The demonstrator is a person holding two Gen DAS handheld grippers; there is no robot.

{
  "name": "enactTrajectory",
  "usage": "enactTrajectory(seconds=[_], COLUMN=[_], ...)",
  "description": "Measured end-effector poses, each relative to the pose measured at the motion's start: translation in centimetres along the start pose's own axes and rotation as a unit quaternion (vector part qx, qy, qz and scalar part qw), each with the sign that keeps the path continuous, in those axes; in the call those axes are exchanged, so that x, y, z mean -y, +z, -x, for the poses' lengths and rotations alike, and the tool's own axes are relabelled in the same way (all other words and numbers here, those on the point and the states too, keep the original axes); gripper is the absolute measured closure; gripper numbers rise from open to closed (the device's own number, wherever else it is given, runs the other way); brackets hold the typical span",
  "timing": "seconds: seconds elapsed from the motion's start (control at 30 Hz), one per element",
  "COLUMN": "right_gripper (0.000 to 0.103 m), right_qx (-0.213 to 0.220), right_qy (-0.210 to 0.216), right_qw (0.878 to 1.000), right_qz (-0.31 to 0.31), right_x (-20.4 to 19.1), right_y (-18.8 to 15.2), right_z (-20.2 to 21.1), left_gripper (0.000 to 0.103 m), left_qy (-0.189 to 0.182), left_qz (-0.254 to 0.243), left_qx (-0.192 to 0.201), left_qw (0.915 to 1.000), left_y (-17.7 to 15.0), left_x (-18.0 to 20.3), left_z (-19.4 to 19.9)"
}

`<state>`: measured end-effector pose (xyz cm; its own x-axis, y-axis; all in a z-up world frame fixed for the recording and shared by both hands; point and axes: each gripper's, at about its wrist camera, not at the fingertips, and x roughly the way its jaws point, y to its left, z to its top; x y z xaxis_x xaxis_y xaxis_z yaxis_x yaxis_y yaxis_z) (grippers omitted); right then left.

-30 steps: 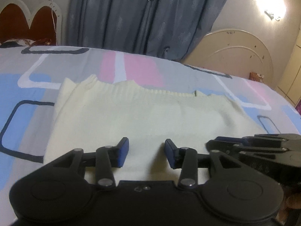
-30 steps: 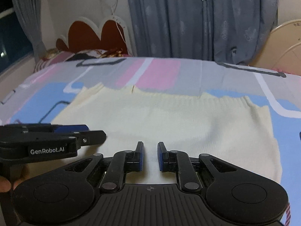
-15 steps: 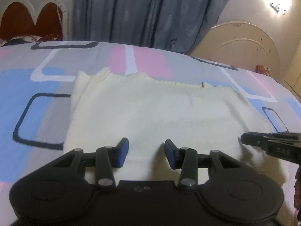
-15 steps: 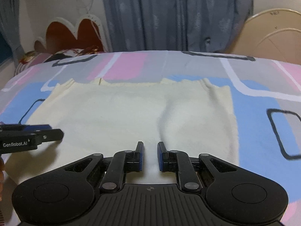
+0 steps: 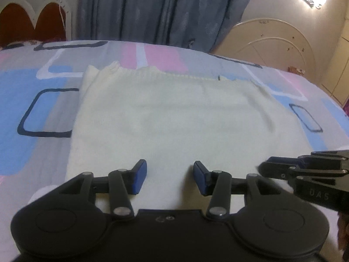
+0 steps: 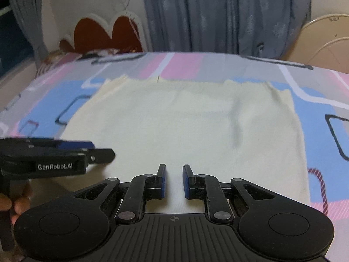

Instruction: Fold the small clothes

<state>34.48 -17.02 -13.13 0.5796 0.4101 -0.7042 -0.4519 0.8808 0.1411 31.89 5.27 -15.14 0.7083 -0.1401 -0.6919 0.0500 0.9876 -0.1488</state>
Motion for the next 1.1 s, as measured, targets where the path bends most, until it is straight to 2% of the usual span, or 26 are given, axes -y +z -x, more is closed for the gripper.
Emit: enactTrajectory(seconds=[0.17, 0.33, 0.4, 0.57, 0.63, 0.67, 0.77, 0.9, 1.1], right_gripper=[0.088, 0.088, 0.088, 0.086, 0.085, 0.083, 0.054, 0.054, 0.054], right_qx=[0.005, 0.008, 0.008, 0.002, 0.018, 0.023, -0.01, 0.0, 0.015], right_qy=[-0.035, -0.066, -0.067, -0.077, -0.067, -0.069, -0.072, -0.068, -0.043], right_qw=[0.999, 0.997, 0.997, 0.997, 0.997, 0.997, 0.997, 0.997, 0.997], right_qz=[0.002, -0.033, -0.045, -0.028, -0.037, -0.034, -0.024, -0.036, -0.055], right_x=[1.6, 4.1, 4.5, 3.6, 3.4, 3.2, 3.1, 3.0, 2.9], right_y=[-1.6, -2.3, -2.6, -2.3, -2.0, -2.0, -2.6, -2.6, -1.8], right_z=[0.8, 2.1, 2.4, 2.3, 3.1, 3.2, 2.1, 2.7, 4.1], left_gripper=[0.057, 0.057, 0.056, 0.053, 0.052, 0.05, 0.046, 0.042, 0.041], left_qy=[-0.002, 0.01, 0.012, 0.02, 0.018, 0.019, 0.026, 0.027, 0.017], left_qz=[-0.008, -0.002, 0.003, 0.002, 0.016, 0.02, 0.018, 0.022, 0.071], left_qx=[0.002, 0.0, 0.002, -0.002, -0.004, -0.004, -0.008, -0.011, -0.019], left_qw=[1.0, 0.9999, 0.9999, 0.9998, 0.9997, 0.9996, 0.9995, 0.9993, 0.9972], left_y=[-1.0, -1.6, -1.8, -1.5, -1.3, -1.3, -1.6, -1.6, -1.2], left_x=[-1.3, -2.2, -2.2, -1.8, -1.9, -1.8, -1.4, -1.1, -1.5], left_z=[1.2, 2.4, 2.4, 2.3, 2.6, 2.7, 2.7, 3.1, 4.1])
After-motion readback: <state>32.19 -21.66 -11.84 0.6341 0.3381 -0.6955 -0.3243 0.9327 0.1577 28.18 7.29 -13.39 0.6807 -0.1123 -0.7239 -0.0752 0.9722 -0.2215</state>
